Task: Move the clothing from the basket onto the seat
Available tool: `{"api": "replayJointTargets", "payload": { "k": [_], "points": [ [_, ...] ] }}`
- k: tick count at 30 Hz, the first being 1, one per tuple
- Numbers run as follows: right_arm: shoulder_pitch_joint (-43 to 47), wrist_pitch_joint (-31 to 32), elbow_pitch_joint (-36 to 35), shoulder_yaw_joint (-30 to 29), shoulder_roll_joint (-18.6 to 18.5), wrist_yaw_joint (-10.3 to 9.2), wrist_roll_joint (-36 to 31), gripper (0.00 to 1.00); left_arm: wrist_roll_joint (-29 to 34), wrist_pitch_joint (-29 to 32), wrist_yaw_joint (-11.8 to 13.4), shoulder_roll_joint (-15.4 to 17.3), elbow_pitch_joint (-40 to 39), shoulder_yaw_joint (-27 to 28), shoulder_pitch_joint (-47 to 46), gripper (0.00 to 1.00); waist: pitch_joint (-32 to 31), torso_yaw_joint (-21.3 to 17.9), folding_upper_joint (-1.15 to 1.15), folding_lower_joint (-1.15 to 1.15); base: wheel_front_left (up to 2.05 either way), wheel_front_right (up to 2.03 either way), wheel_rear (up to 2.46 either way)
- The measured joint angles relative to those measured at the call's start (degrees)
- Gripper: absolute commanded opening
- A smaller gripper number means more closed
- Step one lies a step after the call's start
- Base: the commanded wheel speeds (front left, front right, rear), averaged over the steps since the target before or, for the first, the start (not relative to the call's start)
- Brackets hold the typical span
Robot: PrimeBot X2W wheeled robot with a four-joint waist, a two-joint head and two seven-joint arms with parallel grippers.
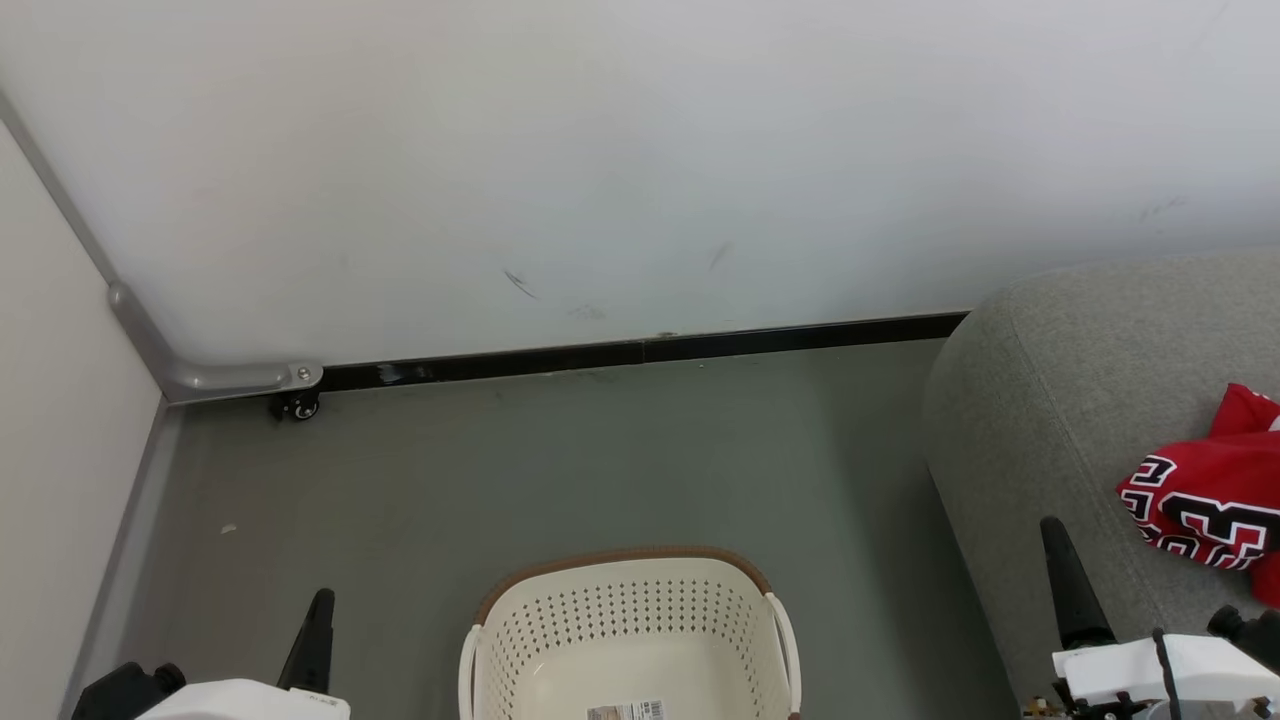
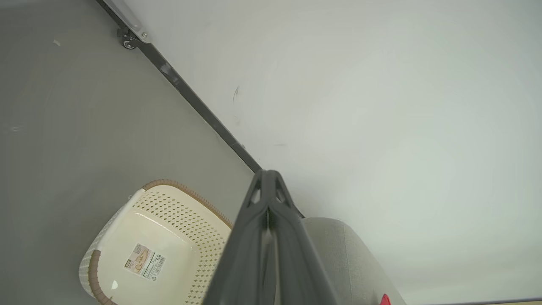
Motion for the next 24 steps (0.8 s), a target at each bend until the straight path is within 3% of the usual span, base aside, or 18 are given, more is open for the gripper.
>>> {"api": "replayJointTargets", "payload": {
  "k": [24],
  "points": [
    [-2.26,3.93,-1.31,-2.83,0.00,0.00,18.67,0.00,-17.41,4.64,-4.70,-1.88,0.02,4.36,-2.54,0.00,1.96,0.42,0.00,-0.16,0.00,0.00,0.00]
  ]
}}
